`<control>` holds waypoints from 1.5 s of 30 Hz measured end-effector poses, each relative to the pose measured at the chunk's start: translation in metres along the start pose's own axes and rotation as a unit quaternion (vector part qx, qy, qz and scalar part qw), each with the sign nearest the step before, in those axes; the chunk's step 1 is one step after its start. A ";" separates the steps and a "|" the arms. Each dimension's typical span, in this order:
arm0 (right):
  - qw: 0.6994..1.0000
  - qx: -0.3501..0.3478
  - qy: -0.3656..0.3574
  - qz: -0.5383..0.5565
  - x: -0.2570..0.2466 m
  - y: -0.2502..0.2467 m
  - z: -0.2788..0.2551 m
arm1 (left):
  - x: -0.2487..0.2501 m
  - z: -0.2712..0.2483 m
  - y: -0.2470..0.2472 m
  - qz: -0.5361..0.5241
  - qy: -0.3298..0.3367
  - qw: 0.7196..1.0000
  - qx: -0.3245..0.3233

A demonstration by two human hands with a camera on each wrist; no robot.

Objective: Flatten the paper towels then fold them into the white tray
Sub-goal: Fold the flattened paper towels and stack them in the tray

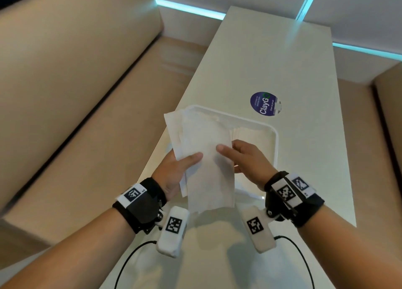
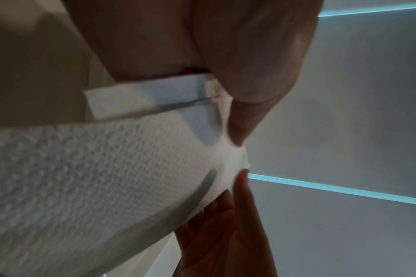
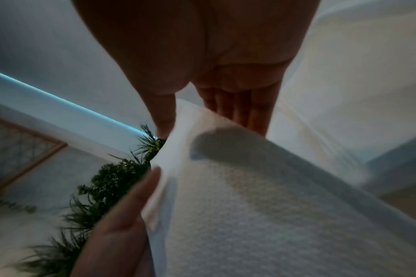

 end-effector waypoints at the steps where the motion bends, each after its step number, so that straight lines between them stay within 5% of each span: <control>1: 1.000 0.004 -0.016 0.004 0.003 0.002 -0.001 | 0.001 0.000 0.001 -0.020 -0.016 1.000 0.007; 12: 0.997 0.040 -0.064 0.031 0.010 -0.005 -0.003 | 0.007 -0.002 -0.013 -0.100 -0.018 0.993 0.061; 25: 0.990 -0.016 -0.039 0.135 -0.012 0.001 0.000 | -0.001 -0.016 -0.003 -0.124 -0.039 0.991 -0.040; 30: 0.993 0.010 -0.040 0.114 -0.014 0.003 0.006 | 0.003 -0.021 0.005 -0.138 -0.030 0.988 -0.069; 38: 0.991 0.093 -0.090 0.027 -0.013 0.005 0.011 | -0.008 -0.008 -0.011 -0.076 -0.051 0.995 -0.028; 45: 0.985 0.121 -0.098 0.080 -0.023 0.002 0.012 | -0.013 -0.009 -0.010 -0.072 -0.061 0.994 -0.045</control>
Point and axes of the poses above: each hand's wrist, its own z-axis towards the middle knuckle, its own y-axis out of the palm, x = y × z, the point moved 2 cm from there along z, towards the middle knuckle, and after that the axes turned 11 degrees about x, right-handed, at the moved point
